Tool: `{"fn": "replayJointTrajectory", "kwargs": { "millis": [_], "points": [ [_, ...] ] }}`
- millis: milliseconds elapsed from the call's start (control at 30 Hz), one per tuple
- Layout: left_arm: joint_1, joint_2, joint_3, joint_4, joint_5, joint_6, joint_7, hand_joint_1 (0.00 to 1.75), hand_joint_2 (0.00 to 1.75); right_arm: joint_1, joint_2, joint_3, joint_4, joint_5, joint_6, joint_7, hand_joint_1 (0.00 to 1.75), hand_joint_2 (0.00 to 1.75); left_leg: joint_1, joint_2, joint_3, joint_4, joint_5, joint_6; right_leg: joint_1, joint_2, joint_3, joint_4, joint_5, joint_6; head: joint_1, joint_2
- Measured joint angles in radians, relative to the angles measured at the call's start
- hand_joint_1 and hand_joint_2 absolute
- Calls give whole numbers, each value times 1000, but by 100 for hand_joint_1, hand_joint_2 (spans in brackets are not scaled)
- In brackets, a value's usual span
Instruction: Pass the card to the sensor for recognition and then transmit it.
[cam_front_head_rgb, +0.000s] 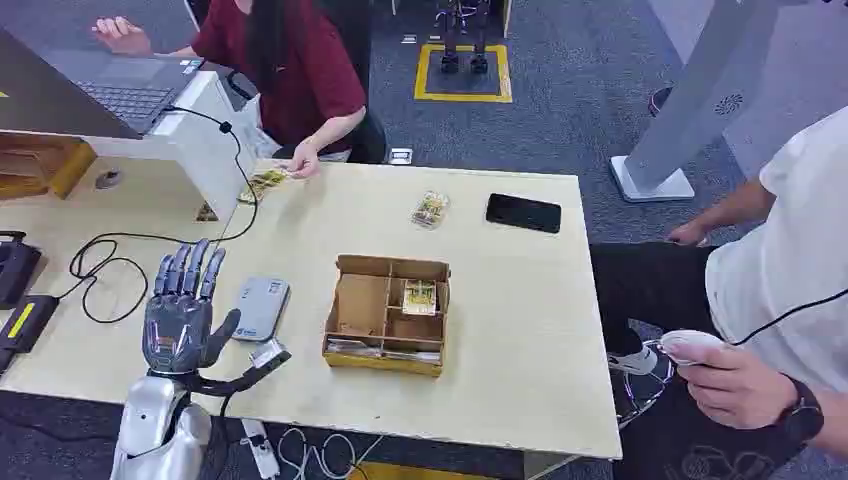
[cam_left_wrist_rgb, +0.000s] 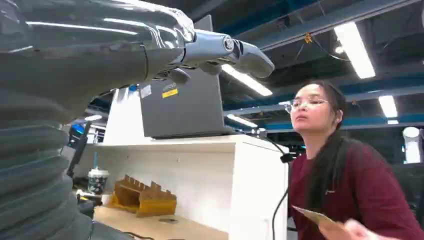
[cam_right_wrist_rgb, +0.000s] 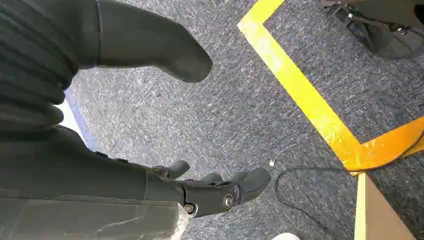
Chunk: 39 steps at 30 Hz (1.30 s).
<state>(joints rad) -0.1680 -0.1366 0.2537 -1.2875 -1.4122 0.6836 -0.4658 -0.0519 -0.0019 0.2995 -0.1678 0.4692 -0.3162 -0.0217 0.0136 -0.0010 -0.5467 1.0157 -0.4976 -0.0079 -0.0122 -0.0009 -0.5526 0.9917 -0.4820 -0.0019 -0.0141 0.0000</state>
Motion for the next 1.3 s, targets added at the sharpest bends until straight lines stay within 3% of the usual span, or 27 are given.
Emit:
{"fn": "replayJointTrajectory", "kwargs": {
  "millis": [867, 900, 933, 967, 1167, 1300],
  "points": [
    [-10, -38, 26, 31, 5, 0, -40, 0, 175, 0, 4, 0, 0, 3, -1, 1, 0, 175, 0, 0, 0, 0, 0, 0, 0, 0, 0, 0, 0, 0, 0, 0],
    [-10, -38, 26, 32, 6, 0, -40, 44, 175, 0, 5, 0, 0, 3, -1, 1, 0, 175, 0, 0, 0, 0, 0, 0, 0, 0, 0, 0, 0, 0, 0, 0],
    [-11, -38, 26, 33, 7, 0, -42, 44, 175, 0, 5, 0, 0, 3, -1, 1, 0, 175, 0, 0, 0, 0, 0, 0, 0, 0, 0, 0, 0, 0, 0, 0],
    [-11, -38, 27, 34, 11, 0, -49, 175, 175, 0, 5, 0, 0, 3, -1, 1, 0, 175, 0, 0, 0, 0, 0, 0, 0, 0, 0, 0, 0, 0, 0, 0],
    [-11, -38, 28, 37, 27, 0, -35, 175, 175, 0, 5, 0, 0, 18, -1, 0, 0, 175, 0, 0, 0, 0, 0, 0, 0, 0, 0, 0, 0, 0, 0, 0],
    [-11, -38, 29, 37, 40, 0, -77, 175, 175, 0, 5, 0, 0, 20, -2, 0, 0, 175, 0, 0, 0, 0, 0, 0, 0, 0, 0, 0, 0, 0, 0, 0]
  ]
}}
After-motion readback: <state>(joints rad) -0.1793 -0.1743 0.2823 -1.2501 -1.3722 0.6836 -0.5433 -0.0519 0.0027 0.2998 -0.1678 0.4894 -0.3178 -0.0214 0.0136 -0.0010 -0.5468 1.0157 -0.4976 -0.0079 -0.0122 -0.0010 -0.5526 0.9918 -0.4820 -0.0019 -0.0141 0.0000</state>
